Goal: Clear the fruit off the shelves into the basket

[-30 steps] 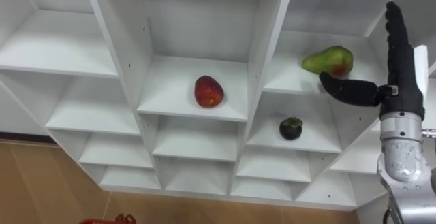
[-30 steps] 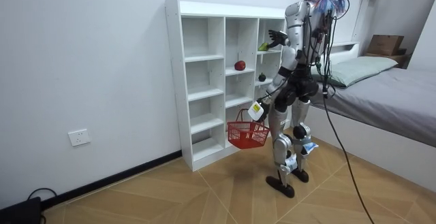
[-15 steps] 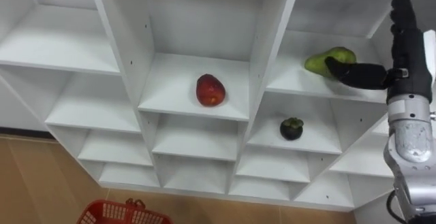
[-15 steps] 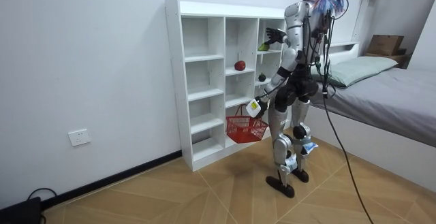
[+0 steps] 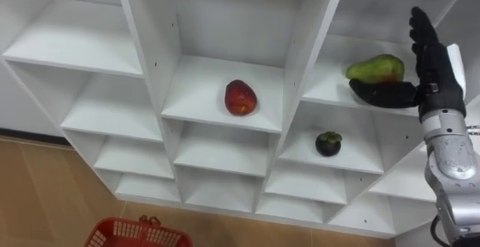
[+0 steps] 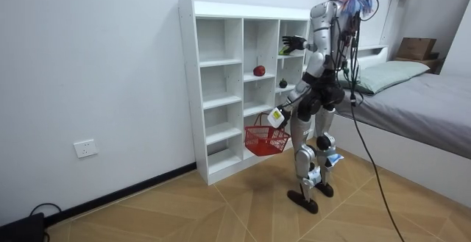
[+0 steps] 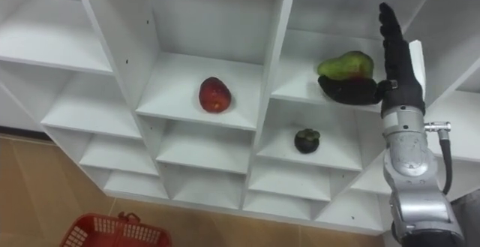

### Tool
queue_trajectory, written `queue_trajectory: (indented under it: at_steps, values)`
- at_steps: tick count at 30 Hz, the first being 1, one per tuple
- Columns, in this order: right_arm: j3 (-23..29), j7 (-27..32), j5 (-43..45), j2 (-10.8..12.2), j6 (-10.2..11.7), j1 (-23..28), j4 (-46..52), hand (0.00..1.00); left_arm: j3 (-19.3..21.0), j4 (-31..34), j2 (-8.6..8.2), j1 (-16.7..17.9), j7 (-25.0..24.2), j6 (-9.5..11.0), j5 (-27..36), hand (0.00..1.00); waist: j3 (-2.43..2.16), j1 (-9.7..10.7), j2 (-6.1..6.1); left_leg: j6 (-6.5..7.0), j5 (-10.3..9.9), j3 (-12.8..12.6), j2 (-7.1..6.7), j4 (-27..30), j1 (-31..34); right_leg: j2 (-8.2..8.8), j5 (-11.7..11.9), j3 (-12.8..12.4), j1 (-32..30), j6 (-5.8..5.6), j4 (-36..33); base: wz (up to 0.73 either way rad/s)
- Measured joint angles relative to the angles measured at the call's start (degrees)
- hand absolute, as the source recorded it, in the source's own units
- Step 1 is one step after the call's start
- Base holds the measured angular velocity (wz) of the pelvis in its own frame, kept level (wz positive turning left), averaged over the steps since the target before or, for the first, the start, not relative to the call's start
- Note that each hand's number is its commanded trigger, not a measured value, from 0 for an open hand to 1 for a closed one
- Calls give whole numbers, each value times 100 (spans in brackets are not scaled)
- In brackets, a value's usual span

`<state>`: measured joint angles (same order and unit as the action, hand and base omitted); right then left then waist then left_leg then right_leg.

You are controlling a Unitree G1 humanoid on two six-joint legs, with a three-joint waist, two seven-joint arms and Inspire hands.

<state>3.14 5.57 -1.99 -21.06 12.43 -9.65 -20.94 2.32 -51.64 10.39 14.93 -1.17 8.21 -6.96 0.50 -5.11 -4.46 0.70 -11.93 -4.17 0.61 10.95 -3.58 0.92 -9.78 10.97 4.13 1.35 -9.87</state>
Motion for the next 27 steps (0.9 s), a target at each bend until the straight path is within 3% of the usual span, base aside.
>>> queue_trajectory:
  at_steps: [6,13,23,27]
  values:
    - [-76,-305,9,-10,-138,-67,-124,0,5,-3,5,0,-70,-177,0,100,18,-5,23,2,-3,11,0,68,64,5,0,-4,-22,3,-50,0]
    - [-75,-434,2,-16,-205,-160,-164,0,14,-2,5,-1,-80,-207,0,100,18,-1,24,4,-1,17,-8,89,88,5,-1,-16,-37,4,-53,0]
    - [-80,-497,-33,-131,-139,-624,-1226,0,-28,-242,76,-139,-69,-287,14,100,23,31,-9,6,0,28,-12,93,91,14,-1,23,-33,4,-45,0]
    - [-82,-506,-36,-131,-121,-761,-1465,0,-29,-287,136,-158,-68,-287,17,100,4,30,-47,6,0,39,-14,126,86,14,-1,29,-25,4,-40,2]
